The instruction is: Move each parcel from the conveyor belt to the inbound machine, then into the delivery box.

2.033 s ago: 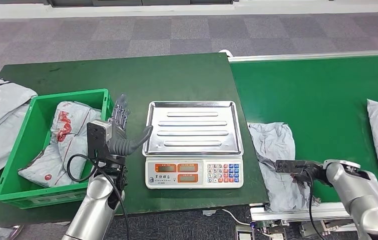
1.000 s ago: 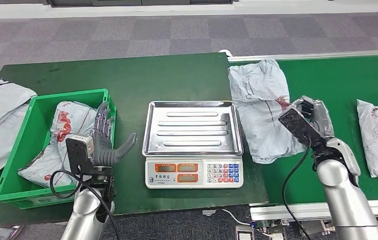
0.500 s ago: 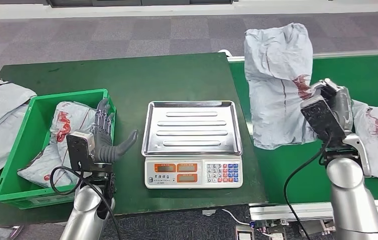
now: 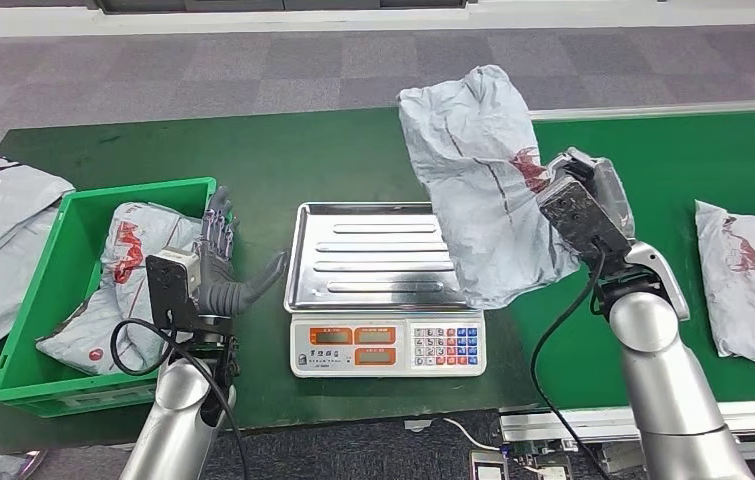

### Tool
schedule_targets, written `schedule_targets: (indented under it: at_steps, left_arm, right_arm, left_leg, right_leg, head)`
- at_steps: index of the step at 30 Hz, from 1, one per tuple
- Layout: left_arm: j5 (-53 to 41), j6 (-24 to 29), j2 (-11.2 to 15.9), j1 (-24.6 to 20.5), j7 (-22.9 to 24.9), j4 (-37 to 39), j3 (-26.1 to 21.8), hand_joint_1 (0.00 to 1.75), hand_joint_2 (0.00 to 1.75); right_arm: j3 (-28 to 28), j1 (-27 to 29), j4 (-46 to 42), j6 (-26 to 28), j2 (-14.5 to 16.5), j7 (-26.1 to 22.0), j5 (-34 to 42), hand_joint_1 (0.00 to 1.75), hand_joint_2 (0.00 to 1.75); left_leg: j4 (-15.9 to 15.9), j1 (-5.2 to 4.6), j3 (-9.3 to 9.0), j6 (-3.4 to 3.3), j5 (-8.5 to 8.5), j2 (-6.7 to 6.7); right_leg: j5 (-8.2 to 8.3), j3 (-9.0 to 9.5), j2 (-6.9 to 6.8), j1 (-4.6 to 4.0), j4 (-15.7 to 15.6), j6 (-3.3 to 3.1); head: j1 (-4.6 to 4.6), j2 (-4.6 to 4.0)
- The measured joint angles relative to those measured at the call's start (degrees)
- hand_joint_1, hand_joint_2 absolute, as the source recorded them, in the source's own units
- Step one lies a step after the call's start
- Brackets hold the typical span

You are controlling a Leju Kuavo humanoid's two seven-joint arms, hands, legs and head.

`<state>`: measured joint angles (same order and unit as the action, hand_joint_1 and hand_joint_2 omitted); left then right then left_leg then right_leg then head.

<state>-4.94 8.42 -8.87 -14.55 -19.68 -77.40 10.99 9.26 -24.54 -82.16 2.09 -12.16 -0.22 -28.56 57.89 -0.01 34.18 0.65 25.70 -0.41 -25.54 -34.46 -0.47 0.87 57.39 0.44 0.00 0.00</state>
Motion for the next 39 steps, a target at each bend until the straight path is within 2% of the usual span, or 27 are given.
schedule_targets:
  at_steps: [5,12,13,16,17,24,31,39]
  left_arm:
    - [0.37,0.01,0.0,-0.06,0.13,0.23,0.21,0.0,1.75]
    - [1.39,0.67,0.01,-1.36,0.28,1.81,1.39,0.0,1.75]
    - [1.56,0.71,0.02,-1.71,0.41,2.14,1.55,0.0,1.75]
    - [1.97,1.05,0.04,-2.8,0.81,3.2,1.93,0.0,1.75]
    - [1.98,1.18,0.05,-3.05,0.91,3.48,1.97,0.0,1.75]
    - [1.9,1.69,0.07,-3.48,1.61,4.22,2.11,0.0,1.75]
    - [1.75,1.8,0.14,-3.49,1.79,4.38,2.84,0.0,1.75]
    - [-1.16,2.94,0.8,-2.05,2.26,3.4,2.96,0.0,1.75]
  right_arm:
    - [2.59,-1.33,2.44,-6.13,0.98,1.76,0.67,1.75,1.75]
    - [11.24,-5.76,15.85,-8.9,4.95,1.32,5.51,1.75,1.75]
    - [11.94,-6.38,17.6,-9.47,5.34,1.24,6.49,1.45,1.75]
    - [13.86,-7.87,22.71,-9.9,6.38,0.9,8.24,0.14,1.75]
    - [14.43,-8.18,24.28,-9.74,6.67,0.92,8.33,0.0,1.75]
    - [16.84,-8.53,32.66,-9.07,7.67,1.84,7.7,0.0,1.75]
    - [16.99,-8.84,35.93,-8.54,7.94,1.76,7.72,0.0,1.75]
    - [16.91,-6.32,34.63,-1.41,7.98,0.01,6.47,0.0,1.75]
  left_leg:
    - [-0.01,0.02,-0.04,0.02,0.01,0.13]
    - [-0.01,0.07,-0.07,0.1,-0.07,0.09]
    - [-0.01,0.07,-0.07,0.11,-0.08,0.08]
    - [-0.01,0.07,-0.06,0.13,-0.1,0.07]
    - [-0.01,0.06,-0.06,0.13,-0.09,0.08]
    - [0.0,0.05,-0.04,0.12,-0.07,0.05]
    - [0.0,0.06,-0.06,0.12,-0.07,0.07]
    - [0.0,0.06,-0.07,0.12,-0.07,0.05]
  right_leg:
    - [0.0,-0.01,0.11,-0.03,0.01,-0.01]
    - [0.03,-0.02,0.11,-0.06,0.08,-0.04]
    - [0.03,-0.02,0.1,-0.06,0.09,-0.04]
    - [0.04,-0.02,0.11,-0.05,0.09,-0.06]
    - [0.04,-0.02,0.11,-0.05,0.08,-0.06]
    - [0.04,-0.04,0.1,-0.04,0.06,-0.05]
    - [0.04,-0.04,0.11,-0.05,0.06,-0.05]
    - [0.04,-0.02,0.1,-0.05,0.06,-0.05]
  head:
    - [-0.01,0.0]
    - [-0.02,0.0]
    - [-0.02,0.0]
    - [-0.01,0.0]
    - [-0.01,0.0]
    - [-0.01,0.0]
    - [-0.01,0.0]
    - [-0.02,0.0]
